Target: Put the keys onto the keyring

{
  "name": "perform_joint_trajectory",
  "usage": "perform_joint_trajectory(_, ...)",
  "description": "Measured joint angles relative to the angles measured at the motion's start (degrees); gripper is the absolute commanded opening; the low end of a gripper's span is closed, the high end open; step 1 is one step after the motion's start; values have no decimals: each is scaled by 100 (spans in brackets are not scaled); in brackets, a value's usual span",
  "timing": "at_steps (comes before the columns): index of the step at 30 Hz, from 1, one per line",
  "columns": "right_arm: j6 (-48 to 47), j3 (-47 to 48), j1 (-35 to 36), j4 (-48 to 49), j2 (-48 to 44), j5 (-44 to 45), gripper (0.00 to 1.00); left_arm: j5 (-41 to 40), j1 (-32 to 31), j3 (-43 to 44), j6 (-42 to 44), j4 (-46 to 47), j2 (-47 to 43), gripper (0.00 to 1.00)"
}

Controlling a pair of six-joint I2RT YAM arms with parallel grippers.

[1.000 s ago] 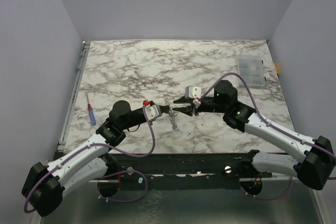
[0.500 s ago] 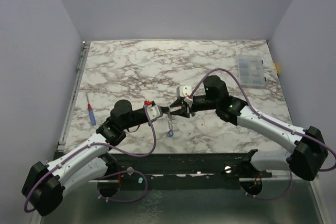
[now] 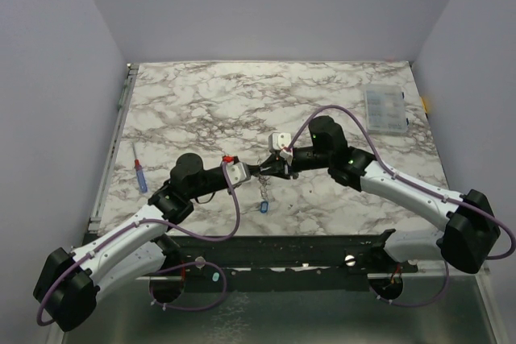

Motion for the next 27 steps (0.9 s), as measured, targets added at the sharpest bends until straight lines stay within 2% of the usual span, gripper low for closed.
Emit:
perform_joint_trajectory(5, -35, 0, 0, 2, 2, 0, 23, 7, 0, 0, 2, 0, 9, 0)
perform_joint_trajectory(12, -39, 0, -2, 33, 48, 0, 1, 74, -2, 0, 39, -48, 17, 0)
perform_joint_trajectory(18, -50, 0, -4, 44, 98, 0, 1, 85, -2, 0, 101, -157, 17, 0)
perform_joint_trajectory(23, -76, -4, -4, 66, 94, 7, 1, 98, -22, 0, 284, -210, -24, 36)
perform_joint_trajectory(27, -68, -201, -4, 317, -94, 46, 1, 155, -39, 0, 501, -284, -345, 50)
